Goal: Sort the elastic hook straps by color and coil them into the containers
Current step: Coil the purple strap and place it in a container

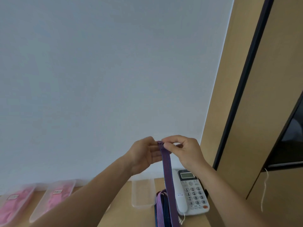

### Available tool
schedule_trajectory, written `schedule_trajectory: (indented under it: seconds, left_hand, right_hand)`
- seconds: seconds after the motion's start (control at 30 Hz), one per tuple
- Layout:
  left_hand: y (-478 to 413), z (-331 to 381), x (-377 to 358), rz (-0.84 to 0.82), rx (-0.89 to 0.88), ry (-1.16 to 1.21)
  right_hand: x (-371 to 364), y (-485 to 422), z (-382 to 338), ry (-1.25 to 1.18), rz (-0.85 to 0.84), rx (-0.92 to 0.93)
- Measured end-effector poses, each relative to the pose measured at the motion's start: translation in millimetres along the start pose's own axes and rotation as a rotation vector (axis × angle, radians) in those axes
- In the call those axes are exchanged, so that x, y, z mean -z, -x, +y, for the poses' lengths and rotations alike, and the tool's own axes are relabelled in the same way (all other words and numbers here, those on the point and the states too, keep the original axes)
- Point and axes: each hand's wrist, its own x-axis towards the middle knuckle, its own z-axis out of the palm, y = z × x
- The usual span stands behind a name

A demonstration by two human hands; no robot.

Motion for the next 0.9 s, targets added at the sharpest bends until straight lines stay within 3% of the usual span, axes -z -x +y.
schedule_trajectory:
  seconds: [0.23,0.37,0.47,0.53,0.63,0.7,0.9]
  left_hand:
    - [-2.4,4.5,-3.2,0.05,-0.117,0.058]
    - [-3.4,7.0,-6.3,0.045,-0.193,0.049]
    - [-5.1,10.6,-9.2,0.052,-0.245,0.019]
    - [-5.0,13.2,-10.7,0.068,-0.295,-0.081]
    - [-4.2,13.3,-12.6,0.107,-0.363,-0.349]
    - [-3.9,11.2,-13.0,0.134,-0.362,-0.5]
    - [-1.0,7.6,-13.5,0.083,-0.26,-0.562]
  right_hand:
    - [-5.8,9.2,6.4,0.168,-0.06,0.052]
    - [-9.6,15.2,7.9,-0.096,0.026,-0.028]
    - [-12.8,17.6,9.9,-0.32,0.135,-0.246]
    - [-12.1,18.4,10.9,-0.437,0.054,-0.377]
    - [-10.3,19.9,9.4,-0.476,-0.028,-0.403]
    - [-11.5,21.1,9.0,-0.425,-0.007,-0.374]
    - [-16.3,26.1,7.1,-0.246,0.113,-0.275]
